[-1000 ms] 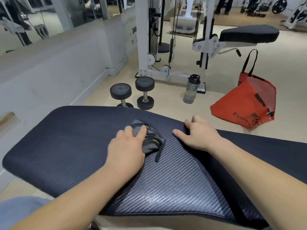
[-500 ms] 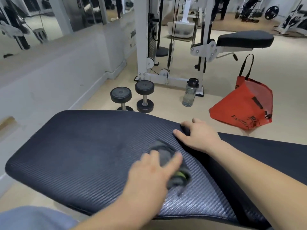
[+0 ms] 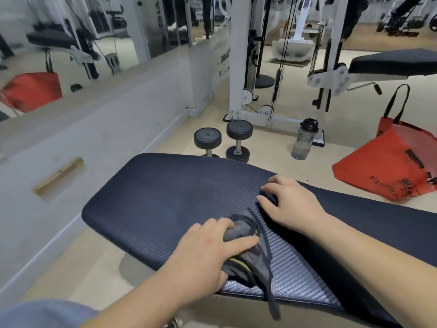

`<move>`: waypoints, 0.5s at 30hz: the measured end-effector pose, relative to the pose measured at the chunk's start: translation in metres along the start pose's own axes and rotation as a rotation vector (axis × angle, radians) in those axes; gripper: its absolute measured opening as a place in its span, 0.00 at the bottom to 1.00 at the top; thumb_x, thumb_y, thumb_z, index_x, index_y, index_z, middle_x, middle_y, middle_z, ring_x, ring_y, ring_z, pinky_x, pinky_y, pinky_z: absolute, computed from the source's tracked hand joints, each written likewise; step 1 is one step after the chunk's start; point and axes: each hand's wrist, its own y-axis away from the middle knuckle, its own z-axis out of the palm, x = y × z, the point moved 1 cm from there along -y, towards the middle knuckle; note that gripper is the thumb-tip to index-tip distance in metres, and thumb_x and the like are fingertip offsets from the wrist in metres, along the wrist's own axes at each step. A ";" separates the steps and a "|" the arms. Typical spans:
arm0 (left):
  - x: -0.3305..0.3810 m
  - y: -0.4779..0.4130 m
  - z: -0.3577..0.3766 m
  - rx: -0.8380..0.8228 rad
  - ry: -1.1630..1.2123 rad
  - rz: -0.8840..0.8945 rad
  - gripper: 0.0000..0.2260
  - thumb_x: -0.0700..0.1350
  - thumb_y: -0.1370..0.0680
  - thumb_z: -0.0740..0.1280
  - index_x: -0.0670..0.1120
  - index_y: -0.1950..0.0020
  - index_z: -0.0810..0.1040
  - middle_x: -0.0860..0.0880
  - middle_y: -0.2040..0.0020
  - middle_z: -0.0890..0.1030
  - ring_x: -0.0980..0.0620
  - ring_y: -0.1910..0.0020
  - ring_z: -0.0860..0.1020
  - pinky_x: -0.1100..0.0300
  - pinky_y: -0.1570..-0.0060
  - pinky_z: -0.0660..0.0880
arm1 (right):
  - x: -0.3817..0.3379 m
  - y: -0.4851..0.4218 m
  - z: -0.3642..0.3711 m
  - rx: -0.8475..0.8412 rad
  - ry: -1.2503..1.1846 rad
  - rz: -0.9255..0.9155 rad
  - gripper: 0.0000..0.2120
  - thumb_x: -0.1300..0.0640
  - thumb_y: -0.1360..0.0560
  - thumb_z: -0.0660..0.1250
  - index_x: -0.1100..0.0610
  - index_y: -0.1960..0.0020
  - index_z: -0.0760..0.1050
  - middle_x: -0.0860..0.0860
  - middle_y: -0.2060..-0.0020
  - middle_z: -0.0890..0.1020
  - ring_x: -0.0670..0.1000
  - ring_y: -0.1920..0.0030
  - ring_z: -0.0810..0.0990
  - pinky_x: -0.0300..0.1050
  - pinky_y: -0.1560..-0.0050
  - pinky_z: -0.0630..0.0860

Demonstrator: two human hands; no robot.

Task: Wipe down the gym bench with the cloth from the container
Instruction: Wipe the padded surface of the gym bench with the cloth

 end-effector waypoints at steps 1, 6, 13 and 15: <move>-0.015 -0.001 0.001 0.002 -0.024 -0.047 0.36 0.51 0.29 0.68 0.69 0.24 0.60 0.52 0.34 0.72 0.48 0.45 0.74 0.51 0.49 0.74 | -0.003 0.002 0.001 -0.006 -0.005 -0.009 0.18 0.38 0.20 0.62 0.46 0.39 0.82 0.44 0.38 0.78 0.49 0.34 0.75 0.51 0.40 0.78; -0.061 0.001 -0.019 0.010 -0.079 -0.777 0.31 0.55 0.22 0.62 0.61 0.20 0.56 0.45 0.33 0.68 0.42 0.37 0.71 0.48 0.44 0.74 | -0.013 0.015 0.000 -0.037 -0.019 -0.036 0.16 0.38 0.20 0.62 0.43 0.41 0.82 0.40 0.42 0.77 0.46 0.36 0.74 0.50 0.44 0.79; -0.006 -0.008 -0.023 -0.105 0.100 -0.347 0.33 0.55 0.25 0.62 0.67 0.21 0.57 0.51 0.35 0.65 0.47 0.35 0.69 0.50 0.43 0.75 | -0.011 0.021 -0.012 -0.146 -0.018 -0.104 0.18 0.39 0.21 0.62 0.44 0.37 0.80 0.42 0.41 0.77 0.48 0.36 0.75 0.51 0.42 0.79; -0.024 -0.025 -0.020 -0.100 0.111 -0.526 0.31 0.54 0.24 0.63 0.66 0.21 0.59 0.50 0.34 0.66 0.46 0.35 0.70 0.49 0.43 0.77 | -0.002 0.025 -0.021 -0.161 -0.065 -0.098 0.17 0.40 0.20 0.61 0.45 0.36 0.80 0.42 0.41 0.78 0.47 0.37 0.76 0.52 0.40 0.79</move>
